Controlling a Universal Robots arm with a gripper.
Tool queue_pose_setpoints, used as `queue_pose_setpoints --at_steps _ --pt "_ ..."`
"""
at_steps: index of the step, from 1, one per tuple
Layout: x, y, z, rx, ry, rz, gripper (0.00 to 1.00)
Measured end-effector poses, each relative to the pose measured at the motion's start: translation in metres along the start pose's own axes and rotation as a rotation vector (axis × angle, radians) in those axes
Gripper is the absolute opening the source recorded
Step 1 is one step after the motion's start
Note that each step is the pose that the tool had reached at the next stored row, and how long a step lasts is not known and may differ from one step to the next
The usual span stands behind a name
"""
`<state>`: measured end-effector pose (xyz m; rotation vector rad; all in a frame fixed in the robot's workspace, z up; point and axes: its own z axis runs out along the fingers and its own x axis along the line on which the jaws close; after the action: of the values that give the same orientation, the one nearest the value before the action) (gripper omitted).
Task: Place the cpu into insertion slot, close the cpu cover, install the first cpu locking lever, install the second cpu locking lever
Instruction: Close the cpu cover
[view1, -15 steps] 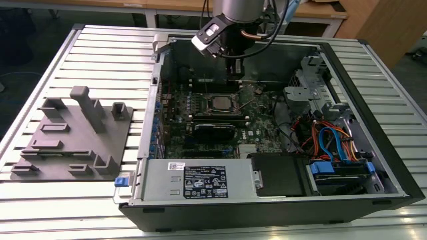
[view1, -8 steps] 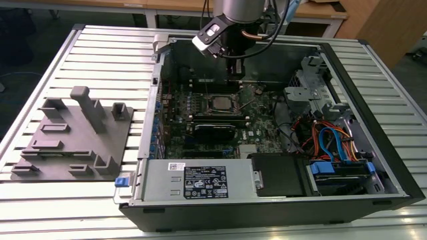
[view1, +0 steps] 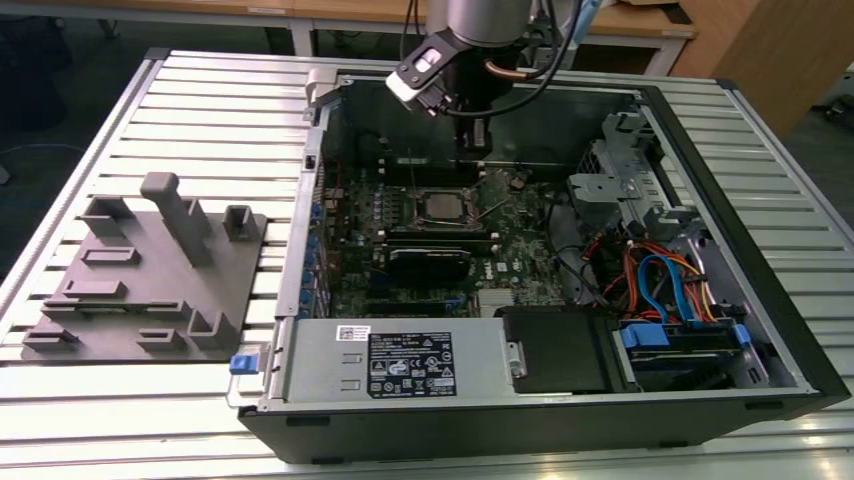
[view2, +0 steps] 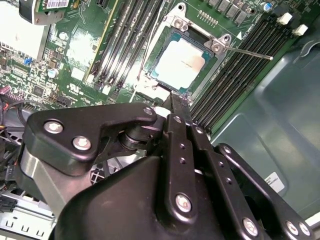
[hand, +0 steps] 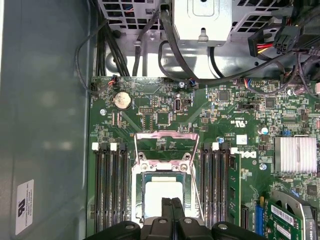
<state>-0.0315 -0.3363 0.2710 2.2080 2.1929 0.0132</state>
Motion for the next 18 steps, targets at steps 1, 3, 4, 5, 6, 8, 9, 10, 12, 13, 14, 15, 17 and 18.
queue_pose_setpoints --at_steps 1,3,4,5,6,8,9,10,12,13,14,15,17,18 --pt "0.0000 0.0005 0.0000 0.0000 0.0000 0.000 0.10" --pt "0.0000 0.0013 0.0000 0.0000 -0.0001 0.000 0.10" --pt "0.0000 0.0016 0.0001 0.0000 0.0000 0.000 0.10" --pt "0.0000 0.0016 0.0000 0.0000 0.0000 0.000 0.10" --pt "0.0000 0.0016 0.0000 0.0000 0.0000 0.000 0.10" --pt "0.0000 0.0017 0.0001 0.0000 0.0000 0.000 0.10" --pt "0.0000 0.0017 0.0001 0.0000 0.0000 0.000 0.10" --pt "0.0000 0.0019 0.0001 0.0000 0.0001 0.000 0.10" --pt "0.0000 0.0024 0.0001 0.0000 0.0000 0.000 0.10" --pt "0.0000 0.0027 0.0001 -0.0001 0.0000 0.000 0.10" --pt "0.0000 0.0031 0.0001 0.0000 0.0001 0.000 0.10" --pt "0.0000 0.0034 0.0001 0.0000 0.0000 0.000 0.10" --pt "0.0000 0.0039 0.0001 0.0000 0.0001 0.000 0.10" --pt "0.0000 0.0039 0.0001 0.0000 0.0000 0.000 0.10"
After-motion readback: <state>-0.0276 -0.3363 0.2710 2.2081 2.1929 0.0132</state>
